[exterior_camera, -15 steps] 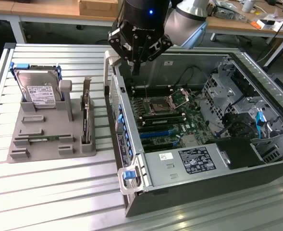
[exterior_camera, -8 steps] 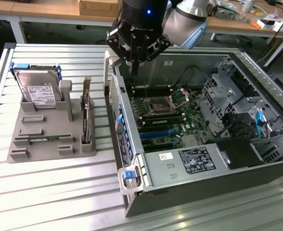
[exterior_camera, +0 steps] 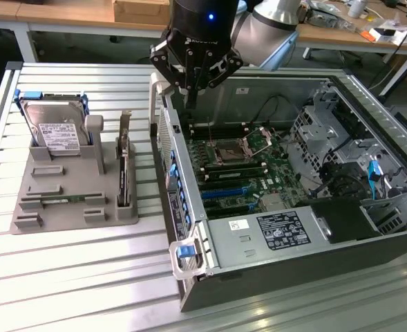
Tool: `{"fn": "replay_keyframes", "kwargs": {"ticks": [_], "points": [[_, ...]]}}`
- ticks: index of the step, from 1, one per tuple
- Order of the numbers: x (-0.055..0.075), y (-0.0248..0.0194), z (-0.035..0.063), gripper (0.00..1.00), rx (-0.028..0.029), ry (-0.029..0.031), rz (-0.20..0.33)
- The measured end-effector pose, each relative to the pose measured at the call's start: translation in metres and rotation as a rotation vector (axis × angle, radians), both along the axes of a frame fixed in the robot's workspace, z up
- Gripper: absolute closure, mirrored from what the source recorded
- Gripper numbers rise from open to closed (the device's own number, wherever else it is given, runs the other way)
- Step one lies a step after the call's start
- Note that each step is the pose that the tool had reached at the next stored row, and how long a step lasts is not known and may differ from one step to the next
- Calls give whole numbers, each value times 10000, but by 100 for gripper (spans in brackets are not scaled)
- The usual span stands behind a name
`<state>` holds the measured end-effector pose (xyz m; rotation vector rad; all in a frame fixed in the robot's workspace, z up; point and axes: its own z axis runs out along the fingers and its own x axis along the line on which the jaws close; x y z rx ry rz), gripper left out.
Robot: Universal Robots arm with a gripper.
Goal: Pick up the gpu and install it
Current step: 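Reach for the gpu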
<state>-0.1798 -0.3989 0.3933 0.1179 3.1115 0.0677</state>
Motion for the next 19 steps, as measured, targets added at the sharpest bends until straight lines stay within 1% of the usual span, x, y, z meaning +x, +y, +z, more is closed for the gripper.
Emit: {"fn": "replay_keyframes", "kwargs": {"ticks": [19], "points": [[-55, 0, 0, 89, 0, 0, 0]]}}
